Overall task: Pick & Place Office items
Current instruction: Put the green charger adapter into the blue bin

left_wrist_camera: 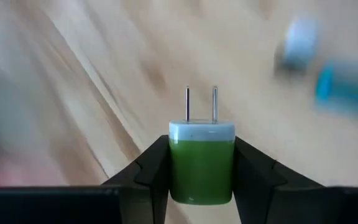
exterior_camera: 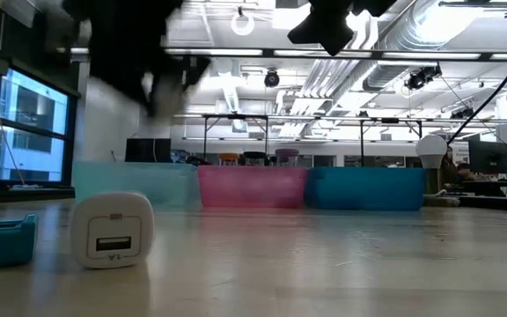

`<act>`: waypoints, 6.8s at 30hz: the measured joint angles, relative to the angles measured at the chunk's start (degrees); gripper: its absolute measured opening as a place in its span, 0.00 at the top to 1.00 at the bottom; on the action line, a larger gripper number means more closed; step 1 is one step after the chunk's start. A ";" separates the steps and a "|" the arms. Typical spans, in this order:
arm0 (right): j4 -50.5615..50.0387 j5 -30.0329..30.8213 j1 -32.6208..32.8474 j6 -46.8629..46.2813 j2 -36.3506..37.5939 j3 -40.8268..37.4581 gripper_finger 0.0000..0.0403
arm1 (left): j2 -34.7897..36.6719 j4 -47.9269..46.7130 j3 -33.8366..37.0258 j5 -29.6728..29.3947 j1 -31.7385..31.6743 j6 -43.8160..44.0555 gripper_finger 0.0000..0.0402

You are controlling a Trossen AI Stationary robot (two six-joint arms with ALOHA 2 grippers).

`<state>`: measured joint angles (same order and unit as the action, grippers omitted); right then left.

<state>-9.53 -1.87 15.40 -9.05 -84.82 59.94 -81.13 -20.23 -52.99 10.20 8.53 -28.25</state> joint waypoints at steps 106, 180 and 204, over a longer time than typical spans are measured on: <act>19.63 2.89 -2.04 40.82 -10.04 3.37 0.43 | 0.66 30.75 2.32 15.54 -3.50 46.29 0.70; -39.95 40.39 -8.42 -7.52 -3.86 3.26 0.70 | 7.35 11.37 2.02 18.10 -13.57 43.08 0.55; -22.79 9.13 -38.10 7.54 -4.66 -4.73 0.65 | 7.26 12.55 2.12 18.08 -8.41 45.86 0.55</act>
<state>-32.32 7.26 -22.70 -1.50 -89.47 55.21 -73.87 -7.68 -50.87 28.27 0.12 17.61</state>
